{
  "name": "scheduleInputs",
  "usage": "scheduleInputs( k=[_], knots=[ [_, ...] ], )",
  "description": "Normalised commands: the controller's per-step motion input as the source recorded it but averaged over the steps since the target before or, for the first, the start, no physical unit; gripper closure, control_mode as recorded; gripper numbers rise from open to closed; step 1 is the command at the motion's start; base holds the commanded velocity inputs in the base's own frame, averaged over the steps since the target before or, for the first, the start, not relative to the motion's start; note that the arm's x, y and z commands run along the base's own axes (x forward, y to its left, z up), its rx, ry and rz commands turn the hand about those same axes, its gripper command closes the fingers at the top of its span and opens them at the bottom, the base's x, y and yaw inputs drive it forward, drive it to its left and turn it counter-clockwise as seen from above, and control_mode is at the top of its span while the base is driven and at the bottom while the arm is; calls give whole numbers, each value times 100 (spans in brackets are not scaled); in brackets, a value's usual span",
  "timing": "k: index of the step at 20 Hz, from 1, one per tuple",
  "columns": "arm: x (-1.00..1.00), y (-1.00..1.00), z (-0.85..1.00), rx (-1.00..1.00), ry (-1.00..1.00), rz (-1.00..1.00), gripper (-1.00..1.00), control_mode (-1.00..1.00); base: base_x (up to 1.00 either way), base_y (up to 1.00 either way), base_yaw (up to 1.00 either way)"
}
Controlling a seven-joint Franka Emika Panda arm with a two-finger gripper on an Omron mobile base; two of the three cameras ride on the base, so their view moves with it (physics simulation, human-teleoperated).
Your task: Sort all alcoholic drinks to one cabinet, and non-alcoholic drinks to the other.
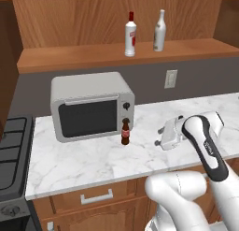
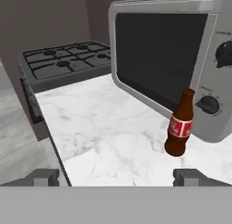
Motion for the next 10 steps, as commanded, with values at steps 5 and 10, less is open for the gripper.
scheduleInputs(
  k=[5, 10],
  knots=[
    [10, 34, -19, 0, -2, 9, -100, -100, 0, 0, 0],
    [9, 13, -23, 2, 0, 7, -100, -100, 0, 0, 0]
  ],
)
